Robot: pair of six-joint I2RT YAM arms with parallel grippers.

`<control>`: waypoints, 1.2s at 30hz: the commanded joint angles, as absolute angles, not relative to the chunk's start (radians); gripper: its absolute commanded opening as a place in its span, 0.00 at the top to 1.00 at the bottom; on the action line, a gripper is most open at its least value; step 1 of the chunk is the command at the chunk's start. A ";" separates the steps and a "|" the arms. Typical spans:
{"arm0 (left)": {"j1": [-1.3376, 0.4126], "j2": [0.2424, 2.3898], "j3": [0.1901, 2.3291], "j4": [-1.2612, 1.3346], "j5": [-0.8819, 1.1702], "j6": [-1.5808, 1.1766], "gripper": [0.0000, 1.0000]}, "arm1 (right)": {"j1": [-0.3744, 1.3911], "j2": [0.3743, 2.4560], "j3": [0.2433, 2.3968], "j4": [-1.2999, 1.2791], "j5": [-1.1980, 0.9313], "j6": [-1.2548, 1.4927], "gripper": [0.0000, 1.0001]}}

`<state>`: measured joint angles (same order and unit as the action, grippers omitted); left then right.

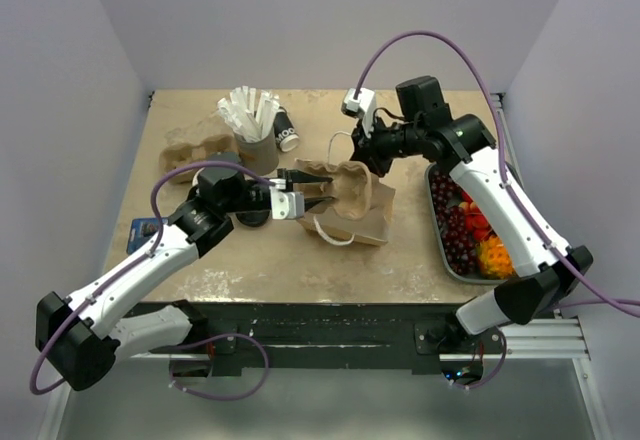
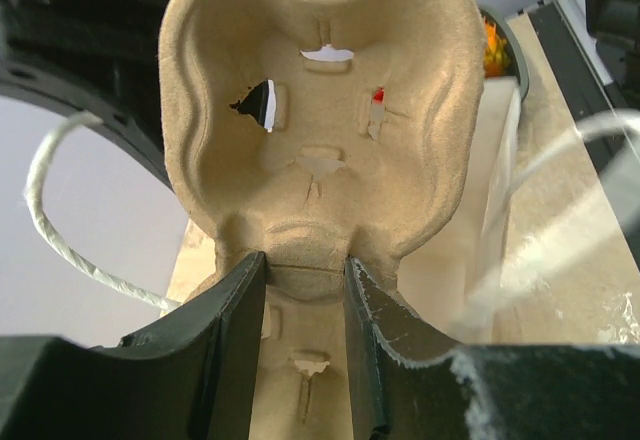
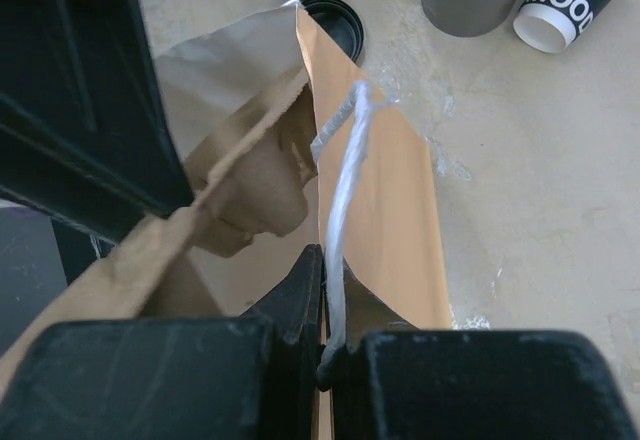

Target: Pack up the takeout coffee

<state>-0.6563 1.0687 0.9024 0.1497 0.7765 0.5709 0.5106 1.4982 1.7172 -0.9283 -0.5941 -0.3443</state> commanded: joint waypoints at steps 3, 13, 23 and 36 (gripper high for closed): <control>-0.666 1.103 1.003 0.025 0.784 0.710 1.00 | 0.523 1.434 1.707 -0.933 -0.617 -0.379 1.00; -0.767 1.189 1.141 -0.293 0.661 0.880 1.00 | 0.532 1.414 1.677 -0.920 -0.614 -0.362 1.00; -0.862 1.212 1.192 -0.402 0.444 0.879 1.00 | 0.537 1.397 1.651 -0.923 -0.598 -0.376 1.00; -0.928 1.287 1.293 -0.543 0.238 0.922 1.00 | 0.537 1.388 1.621 -0.922 -0.603 -0.385 1.00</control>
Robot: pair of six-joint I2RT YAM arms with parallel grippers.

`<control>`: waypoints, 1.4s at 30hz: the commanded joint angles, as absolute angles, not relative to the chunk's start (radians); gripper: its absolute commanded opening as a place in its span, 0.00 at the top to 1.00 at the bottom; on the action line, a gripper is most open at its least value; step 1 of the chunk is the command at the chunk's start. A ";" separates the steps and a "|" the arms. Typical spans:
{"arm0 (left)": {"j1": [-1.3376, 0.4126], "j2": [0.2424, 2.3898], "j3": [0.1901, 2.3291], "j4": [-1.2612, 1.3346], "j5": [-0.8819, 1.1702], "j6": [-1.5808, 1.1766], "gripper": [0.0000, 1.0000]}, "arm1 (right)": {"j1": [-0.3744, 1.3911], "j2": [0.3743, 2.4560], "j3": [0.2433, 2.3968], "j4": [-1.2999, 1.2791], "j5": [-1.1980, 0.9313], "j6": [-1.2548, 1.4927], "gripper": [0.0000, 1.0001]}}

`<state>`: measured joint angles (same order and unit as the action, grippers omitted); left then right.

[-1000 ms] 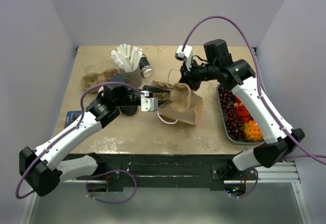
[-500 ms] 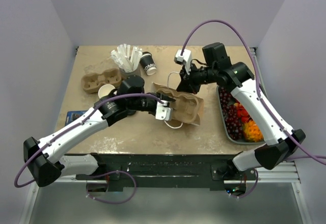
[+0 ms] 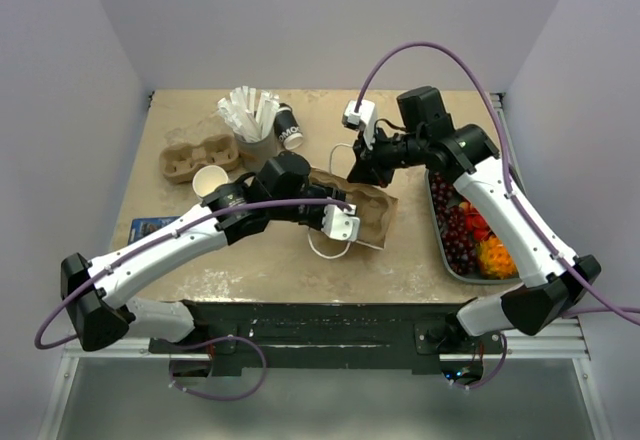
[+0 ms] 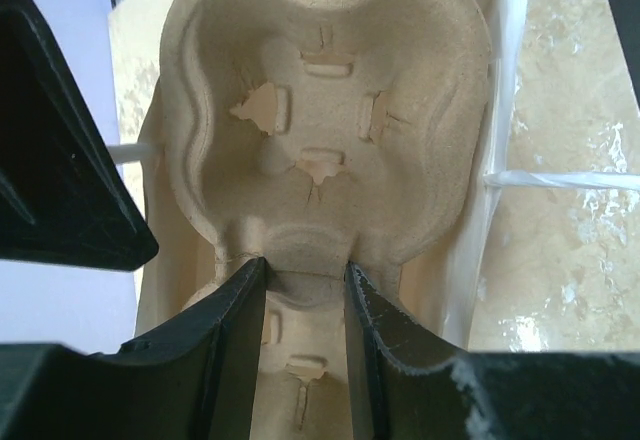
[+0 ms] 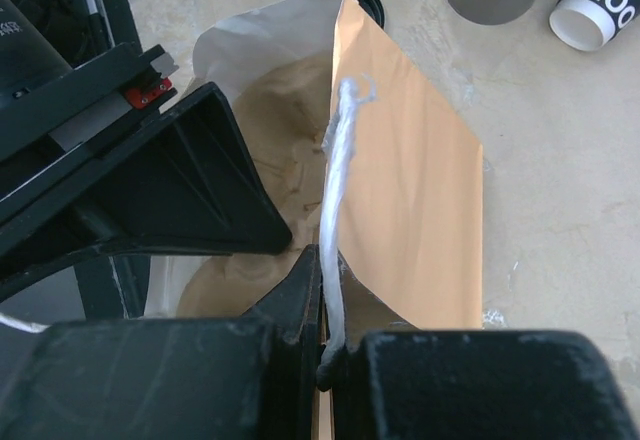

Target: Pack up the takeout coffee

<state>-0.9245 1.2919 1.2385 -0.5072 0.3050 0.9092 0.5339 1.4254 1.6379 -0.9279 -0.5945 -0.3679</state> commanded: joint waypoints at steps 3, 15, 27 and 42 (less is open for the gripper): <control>-0.928 1.247 1.289 -0.540 0.302 0.925 1.00 | 0.537 1.382 1.603 -0.911 -0.601 -0.377 1.00; -0.927 1.213 1.258 -0.567 0.189 0.965 1.00 | 0.537 1.364 1.577 -0.922 -0.597 -0.399 1.00; -0.936 1.417 1.405 -0.687 0.115 0.940 1.00 | 0.537 1.365 1.594 -0.919 -0.624 -0.377 1.00; -0.937 1.319 1.402 -0.643 0.117 0.845 1.00 | 0.537 1.362 1.588 -0.908 -0.620 -0.344 1.00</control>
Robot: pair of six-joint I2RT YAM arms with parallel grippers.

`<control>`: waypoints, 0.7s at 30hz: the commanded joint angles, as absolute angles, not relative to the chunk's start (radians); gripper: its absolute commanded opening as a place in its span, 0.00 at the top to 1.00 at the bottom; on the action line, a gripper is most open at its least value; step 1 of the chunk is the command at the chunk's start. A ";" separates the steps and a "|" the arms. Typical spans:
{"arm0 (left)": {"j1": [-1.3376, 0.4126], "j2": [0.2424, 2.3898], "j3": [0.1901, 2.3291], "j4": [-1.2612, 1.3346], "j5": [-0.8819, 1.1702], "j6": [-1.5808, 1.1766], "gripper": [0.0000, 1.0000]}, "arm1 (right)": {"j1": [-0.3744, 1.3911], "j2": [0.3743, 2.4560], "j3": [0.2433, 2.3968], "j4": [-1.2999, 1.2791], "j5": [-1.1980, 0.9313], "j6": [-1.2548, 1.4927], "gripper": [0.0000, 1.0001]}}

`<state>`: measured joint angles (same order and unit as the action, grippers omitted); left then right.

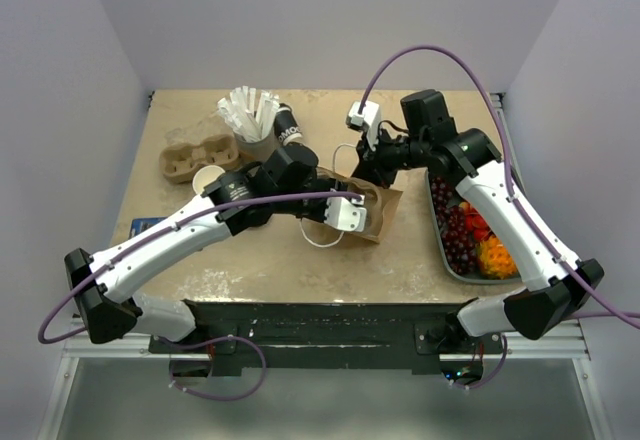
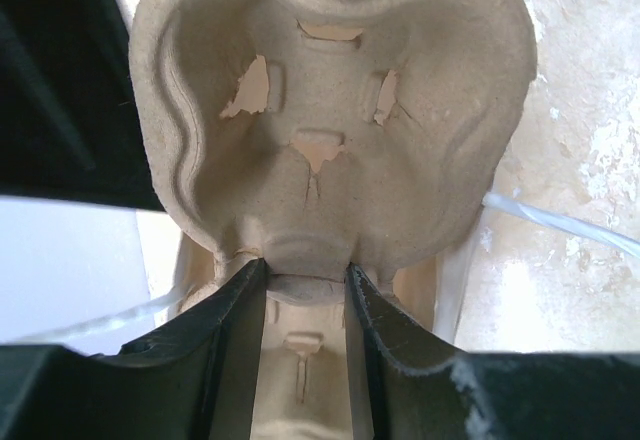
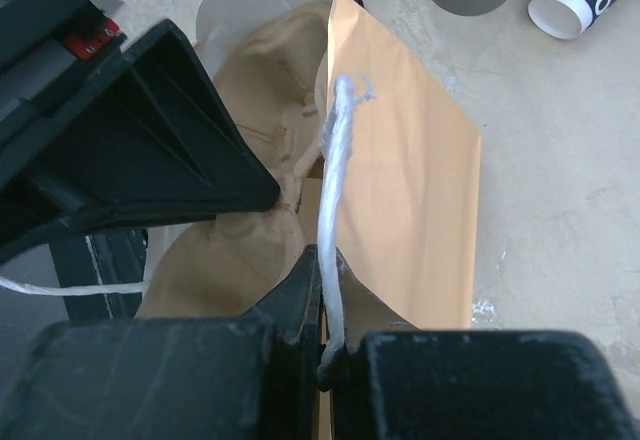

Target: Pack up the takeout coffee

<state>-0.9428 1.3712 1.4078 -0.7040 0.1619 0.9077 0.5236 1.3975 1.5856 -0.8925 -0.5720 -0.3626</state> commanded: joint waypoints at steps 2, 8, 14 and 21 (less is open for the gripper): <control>-0.921 1.331 1.420 -0.656 0.126 0.790 1.00 | 0.537 1.361 1.585 -0.911 -0.621 -0.344 1.00; -0.911 1.373 1.431 -0.684 0.126 0.744 1.00 | 0.537 1.358 1.594 -0.914 -0.621 -0.350 1.00; -0.914 1.436 1.448 -0.715 0.032 0.755 1.00 | 0.537 1.355 1.594 -0.914 -0.618 -0.345 1.00; -0.928 1.465 1.505 -0.696 0.087 0.713 1.00 | 0.537 1.353 1.580 -0.897 -0.640 -0.322 1.00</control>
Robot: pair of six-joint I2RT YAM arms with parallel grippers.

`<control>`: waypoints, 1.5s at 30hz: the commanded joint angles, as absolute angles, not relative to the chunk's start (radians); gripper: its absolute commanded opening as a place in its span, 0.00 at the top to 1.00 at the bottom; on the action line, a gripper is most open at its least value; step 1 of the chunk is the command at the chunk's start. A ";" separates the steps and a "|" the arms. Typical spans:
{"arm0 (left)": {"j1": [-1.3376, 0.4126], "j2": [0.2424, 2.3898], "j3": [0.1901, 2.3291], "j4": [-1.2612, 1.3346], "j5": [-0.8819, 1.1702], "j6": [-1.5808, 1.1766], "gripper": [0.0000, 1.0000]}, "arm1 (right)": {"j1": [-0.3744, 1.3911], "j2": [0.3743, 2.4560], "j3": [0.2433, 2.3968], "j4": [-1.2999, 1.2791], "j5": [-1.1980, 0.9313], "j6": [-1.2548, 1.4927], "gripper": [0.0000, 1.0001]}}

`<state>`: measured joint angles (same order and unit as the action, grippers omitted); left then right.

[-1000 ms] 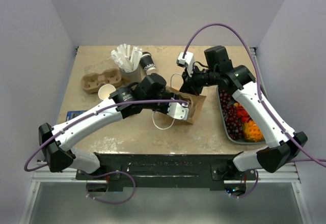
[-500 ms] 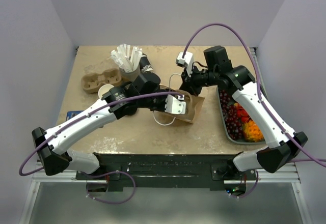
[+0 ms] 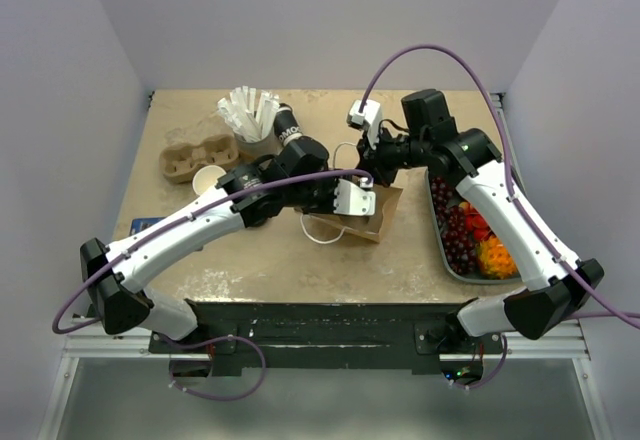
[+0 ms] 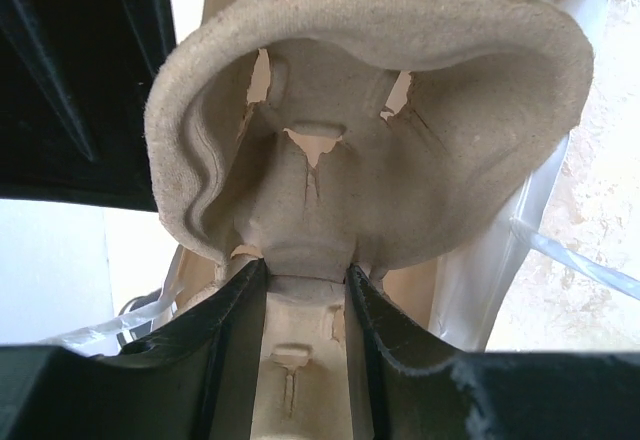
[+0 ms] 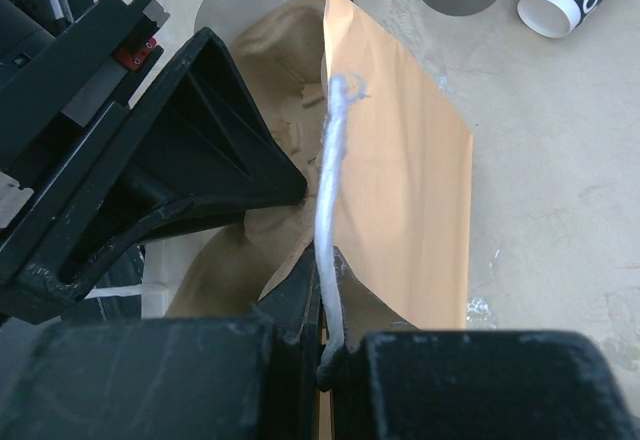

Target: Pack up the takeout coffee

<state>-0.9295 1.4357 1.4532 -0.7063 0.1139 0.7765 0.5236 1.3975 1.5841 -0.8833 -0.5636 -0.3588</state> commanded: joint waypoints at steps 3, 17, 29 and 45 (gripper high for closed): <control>-0.940 1.468 1.529 -0.712 0.123 0.719 1.00 | 0.537 1.358 1.582 -0.893 -0.635 -0.304 1.00; -0.945 1.416 1.485 -0.842 0.175 0.836 1.00 | 0.535 1.361 1.608 -0.801 -0.455 -0.227 1.00; -0.945 1.540 1.595 -0.856 0.046 0.807 1.00 | 0.537 1.367 1.617 -0.825 -0.535 -0.229 1.00; -0.948 1.534 1.615 -0.974 0.049 0.884 1.00 | 0.535 1.371 1.603 -0.822 -0.509 -0.235 1.00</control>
